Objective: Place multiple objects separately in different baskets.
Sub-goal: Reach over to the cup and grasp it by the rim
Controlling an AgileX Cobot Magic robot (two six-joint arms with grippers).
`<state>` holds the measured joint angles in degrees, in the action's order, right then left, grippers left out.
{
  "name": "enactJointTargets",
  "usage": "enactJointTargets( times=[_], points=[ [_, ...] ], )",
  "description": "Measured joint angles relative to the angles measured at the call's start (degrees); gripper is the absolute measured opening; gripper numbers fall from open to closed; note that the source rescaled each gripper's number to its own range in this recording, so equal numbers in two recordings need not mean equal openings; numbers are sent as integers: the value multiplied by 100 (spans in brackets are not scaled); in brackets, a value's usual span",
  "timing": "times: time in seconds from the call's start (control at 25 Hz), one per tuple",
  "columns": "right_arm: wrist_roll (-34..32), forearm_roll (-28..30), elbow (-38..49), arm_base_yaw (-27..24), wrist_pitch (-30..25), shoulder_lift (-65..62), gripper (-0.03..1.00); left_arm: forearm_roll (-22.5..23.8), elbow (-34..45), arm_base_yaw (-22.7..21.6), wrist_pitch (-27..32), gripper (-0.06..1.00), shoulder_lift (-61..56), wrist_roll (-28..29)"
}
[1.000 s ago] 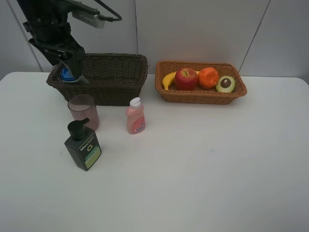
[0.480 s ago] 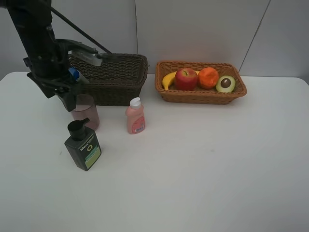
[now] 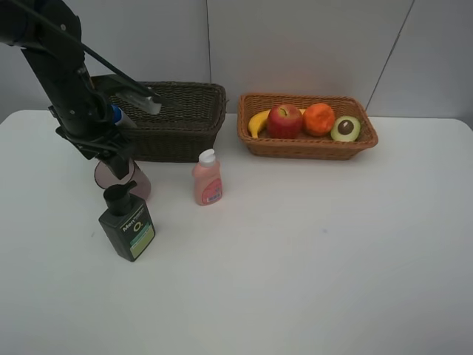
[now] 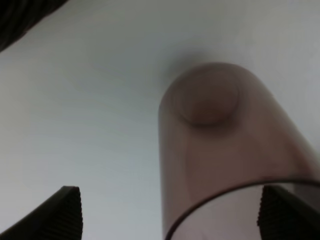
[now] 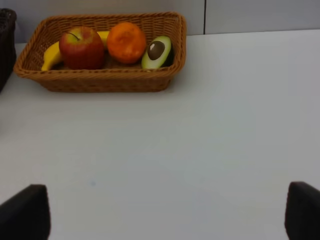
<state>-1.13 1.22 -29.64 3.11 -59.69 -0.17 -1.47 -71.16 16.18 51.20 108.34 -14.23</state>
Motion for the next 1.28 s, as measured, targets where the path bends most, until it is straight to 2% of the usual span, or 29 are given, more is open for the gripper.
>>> enactJointTargets(
  times=[0.96,1.08,1.2,1.28],
  points=[
    [0,0,0,0,0,0,100,-131,0,0,-56,92,156,16],
    [0,0,0,0,0,0,100,-132,0,0,-82,84,156,16],
    [0,0,0,0,0,0,100,-132,0,0,-96,65,156,16],
    [0,0,0,0,0,0,100,-132,0,0,-112,48,156,16]
  ],
)
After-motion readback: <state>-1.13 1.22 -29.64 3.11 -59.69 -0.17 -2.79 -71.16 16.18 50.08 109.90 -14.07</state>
